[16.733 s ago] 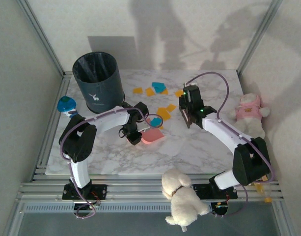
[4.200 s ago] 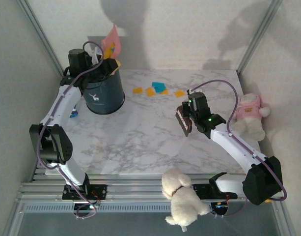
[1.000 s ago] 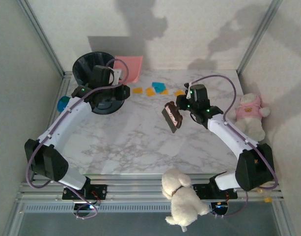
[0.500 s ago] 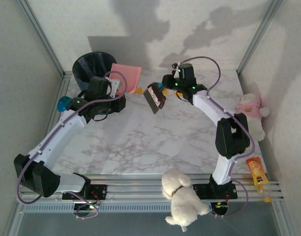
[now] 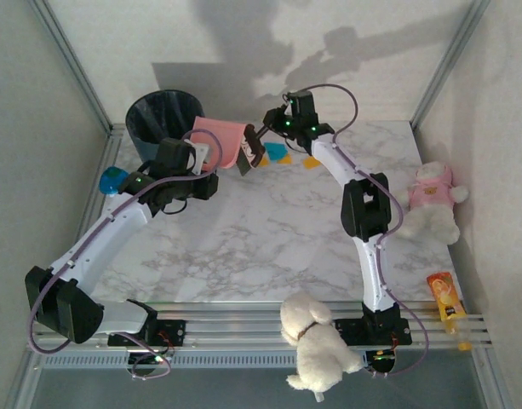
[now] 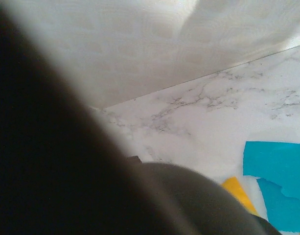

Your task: Sweep away the paper scraps from the table

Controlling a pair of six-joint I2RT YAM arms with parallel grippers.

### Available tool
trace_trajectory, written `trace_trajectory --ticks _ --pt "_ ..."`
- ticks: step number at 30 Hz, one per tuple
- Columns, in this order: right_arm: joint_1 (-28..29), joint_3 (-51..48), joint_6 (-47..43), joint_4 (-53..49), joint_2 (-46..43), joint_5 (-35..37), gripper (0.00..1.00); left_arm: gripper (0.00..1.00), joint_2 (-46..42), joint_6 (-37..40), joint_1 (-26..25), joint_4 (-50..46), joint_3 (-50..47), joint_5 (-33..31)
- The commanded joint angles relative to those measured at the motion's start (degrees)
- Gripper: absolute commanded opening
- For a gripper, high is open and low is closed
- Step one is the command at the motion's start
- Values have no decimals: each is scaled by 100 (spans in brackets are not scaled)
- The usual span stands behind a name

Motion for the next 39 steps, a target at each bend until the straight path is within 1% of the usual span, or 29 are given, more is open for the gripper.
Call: trace_trajectory --ticks 1,5,7,9,13,15,22,26,30,39 --pt "-11 796 483 -303 455 -66 0 0 -61 20 -55 95 28 -94" --pt "-11 1674 709 -683 1058 90 0 0 -51 25 -54 76 57 -167" --pt "-16 1947 802 -865 1257 252 0 0 -96 33 -58 111 23 -205" --pt "-12 2058 852 -1023 1358 524 0 0 -150 33 -59 134 -9 -215" --pt "-25 1923 765 -1285 1280 1022 0 0 -196 33 -57 174 -74 -234" --pt "-21 1635 699 -1340 1093 1306 0 0 -204 25 -59 188 -109 -251" --pt "-18 -496 606 -747 -213 2456 0 0 -170 -12 -59 269 -163 -207" --pt "-22 -1379 598 -693 -821 2964 0 0 -139 -30 -59 320 -163 -151" --pt "-21 -2105 654 -642 -1281 3153 0 0 -109 -46 -68 332 -158 -108" --pt "-15 -3572 830 -342 -2457 3268 0 0 -47 -19 -112 288 -169 -87"
